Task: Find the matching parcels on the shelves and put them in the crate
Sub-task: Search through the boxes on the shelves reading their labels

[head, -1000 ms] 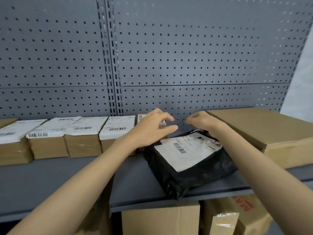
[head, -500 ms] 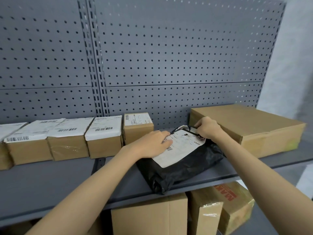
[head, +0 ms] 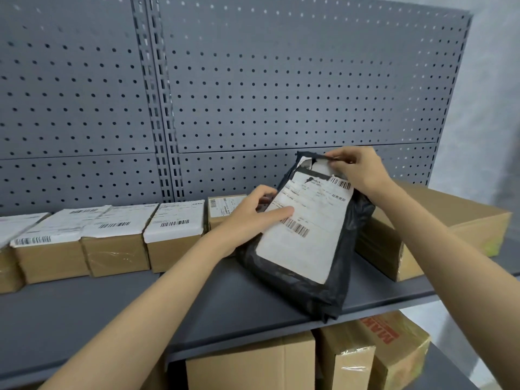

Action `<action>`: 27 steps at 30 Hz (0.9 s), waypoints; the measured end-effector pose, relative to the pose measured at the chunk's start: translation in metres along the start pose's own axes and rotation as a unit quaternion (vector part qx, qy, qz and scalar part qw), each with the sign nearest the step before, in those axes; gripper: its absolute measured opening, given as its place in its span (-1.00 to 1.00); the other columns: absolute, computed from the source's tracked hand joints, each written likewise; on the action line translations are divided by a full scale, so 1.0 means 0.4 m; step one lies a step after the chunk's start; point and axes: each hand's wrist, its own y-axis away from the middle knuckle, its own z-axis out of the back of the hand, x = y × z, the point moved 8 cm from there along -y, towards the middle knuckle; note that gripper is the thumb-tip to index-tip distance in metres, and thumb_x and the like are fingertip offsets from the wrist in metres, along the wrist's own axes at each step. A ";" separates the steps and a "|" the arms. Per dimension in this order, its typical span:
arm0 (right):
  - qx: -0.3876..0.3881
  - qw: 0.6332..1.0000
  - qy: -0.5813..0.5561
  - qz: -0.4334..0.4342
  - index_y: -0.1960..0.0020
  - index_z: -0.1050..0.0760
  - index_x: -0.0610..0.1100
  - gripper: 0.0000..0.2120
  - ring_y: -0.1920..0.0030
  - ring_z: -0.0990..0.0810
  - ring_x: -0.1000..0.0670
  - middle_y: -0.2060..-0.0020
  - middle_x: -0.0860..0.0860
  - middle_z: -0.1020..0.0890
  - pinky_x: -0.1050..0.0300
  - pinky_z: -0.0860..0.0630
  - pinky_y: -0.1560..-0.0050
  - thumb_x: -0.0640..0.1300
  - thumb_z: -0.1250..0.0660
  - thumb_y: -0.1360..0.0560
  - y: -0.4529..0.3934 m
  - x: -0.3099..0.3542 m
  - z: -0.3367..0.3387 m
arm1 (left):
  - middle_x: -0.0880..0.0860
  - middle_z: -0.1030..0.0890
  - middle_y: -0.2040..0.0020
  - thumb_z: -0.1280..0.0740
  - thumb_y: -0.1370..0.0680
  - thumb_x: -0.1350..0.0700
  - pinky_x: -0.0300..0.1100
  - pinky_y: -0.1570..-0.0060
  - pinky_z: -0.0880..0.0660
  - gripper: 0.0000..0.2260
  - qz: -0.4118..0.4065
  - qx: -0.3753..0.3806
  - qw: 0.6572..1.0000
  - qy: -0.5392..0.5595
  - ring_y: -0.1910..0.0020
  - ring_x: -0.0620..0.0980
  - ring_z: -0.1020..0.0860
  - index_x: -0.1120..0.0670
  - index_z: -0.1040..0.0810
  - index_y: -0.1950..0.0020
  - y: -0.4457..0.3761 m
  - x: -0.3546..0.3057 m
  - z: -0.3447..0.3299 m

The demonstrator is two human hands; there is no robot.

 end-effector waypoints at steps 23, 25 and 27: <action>0.227 0.953 -0.040 -0.198 -0.48 -0.20 -0.16 -0.43 -0.09 -0.54 -0.03 -0.24 -0.07 -0.50 0.17 -0.49 0.00 -0.16 -0.29 -0.51 0.159 -0.143 -0.120 | 0.03 -0.36 -0.41 -0.10 -0.62 0.04 0.06 -0.36 -0.29 -0.57 0.148 -0.093 0.976 0.129 -0.36 0.08 -0.35 0.05 -0.13 -0.48 -0.066 0.099 -0.120; 0.219 0.952 -0.049 -0.208 -0.50 -0.14 -0.18 -0.39 -0.26 -0.46 -0.08 -0.32 -0.12 -0.42 0.12 -0.41 -0.20 -0.22 -0.29 -0.51 0.170 -0.161 -0.128 | 0.05 -0.30 -0.46 -0.09 -0.63 0.07 0.04 -0.39 -0.25 -0.54 0.173 -0.077 0.978 0.088 -0.40 0.08 -0.30 0.08 -0.08 -0.50 -0.069 0.118 -0.125; 0.214 0.956 -0.040 -0.198 -0.50 -0.14 -0.18 -0.40 -0.39 -0.34 -0.08 -0.42 -0.12 -0.33 0.14 -0.32 -0.27 -0.25 -0.27 -0.52 0.175 -0.167 -0.142 | 0.08 -0.30 -0.45 -0.11 -0.62 0.13 0.02 -0.37 -0.28 -0.51 0.204 -0.060 0.975 0.066 -0.39 0.10 -0.31 0.12 -0.05 -0.52 -0.067 0.138 -0.127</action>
